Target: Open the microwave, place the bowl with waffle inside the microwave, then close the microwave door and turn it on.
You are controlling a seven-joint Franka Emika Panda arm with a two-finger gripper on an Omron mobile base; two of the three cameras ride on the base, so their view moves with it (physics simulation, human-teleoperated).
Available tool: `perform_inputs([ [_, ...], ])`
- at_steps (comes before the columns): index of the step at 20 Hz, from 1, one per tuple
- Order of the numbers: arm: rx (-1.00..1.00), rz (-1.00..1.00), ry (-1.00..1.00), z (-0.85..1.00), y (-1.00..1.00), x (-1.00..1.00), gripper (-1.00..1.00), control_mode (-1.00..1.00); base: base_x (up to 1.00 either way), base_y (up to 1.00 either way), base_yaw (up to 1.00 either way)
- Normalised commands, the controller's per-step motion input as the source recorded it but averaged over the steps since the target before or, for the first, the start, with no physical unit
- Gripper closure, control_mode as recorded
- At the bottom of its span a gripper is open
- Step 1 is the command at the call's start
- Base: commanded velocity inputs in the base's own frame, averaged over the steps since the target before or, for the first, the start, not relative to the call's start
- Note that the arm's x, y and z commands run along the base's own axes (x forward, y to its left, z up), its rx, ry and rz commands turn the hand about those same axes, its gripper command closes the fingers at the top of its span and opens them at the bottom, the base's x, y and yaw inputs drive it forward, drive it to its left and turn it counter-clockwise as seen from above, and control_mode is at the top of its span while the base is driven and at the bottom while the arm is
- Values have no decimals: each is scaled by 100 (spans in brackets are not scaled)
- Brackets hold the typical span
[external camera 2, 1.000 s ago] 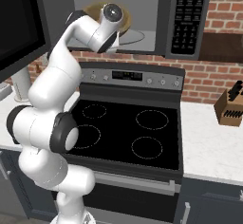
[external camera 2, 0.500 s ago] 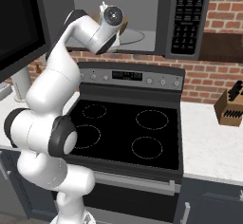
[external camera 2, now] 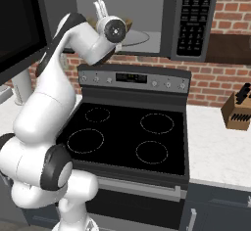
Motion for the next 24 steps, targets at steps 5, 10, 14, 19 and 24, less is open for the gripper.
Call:
perform_inputs([
  [5,-10,8,0,-71,-1,-58,-100,-100,0,0,0],
  [10,-13,6,2,-57,-22,-21,-100,-100,0,0,0],
  [14,-18,0,0,-13,-34,-64,-100,-100,0,0,0],
  [19,-33,0,0,-1,-6,-33,-100,-100,0,0,0],
  [24,-52,-7,12,-12,7,0,-100,-100,0,0,0],
])
